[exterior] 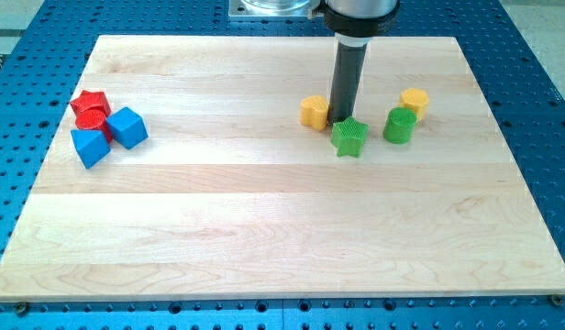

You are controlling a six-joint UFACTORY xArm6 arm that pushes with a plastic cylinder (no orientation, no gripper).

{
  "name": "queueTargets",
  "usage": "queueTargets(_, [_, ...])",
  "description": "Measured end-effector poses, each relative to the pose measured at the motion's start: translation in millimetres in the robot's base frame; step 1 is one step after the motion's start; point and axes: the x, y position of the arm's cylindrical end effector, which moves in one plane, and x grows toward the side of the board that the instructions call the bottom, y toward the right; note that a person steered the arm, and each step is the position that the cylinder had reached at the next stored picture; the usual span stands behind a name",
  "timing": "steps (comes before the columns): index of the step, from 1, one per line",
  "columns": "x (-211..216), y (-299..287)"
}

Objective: Place the yellow hexagon top right to the yellow heart

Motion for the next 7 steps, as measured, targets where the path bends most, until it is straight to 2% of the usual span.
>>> queueTargets(1, [0.7, 83.5])
queueTargets(3, [-4.8, 119.0])
queueTargets(4, [-3.0, 185.3])
queueTargets(6, [58.2, 154.2])
queueTargets(7, [48.8, 149.9])
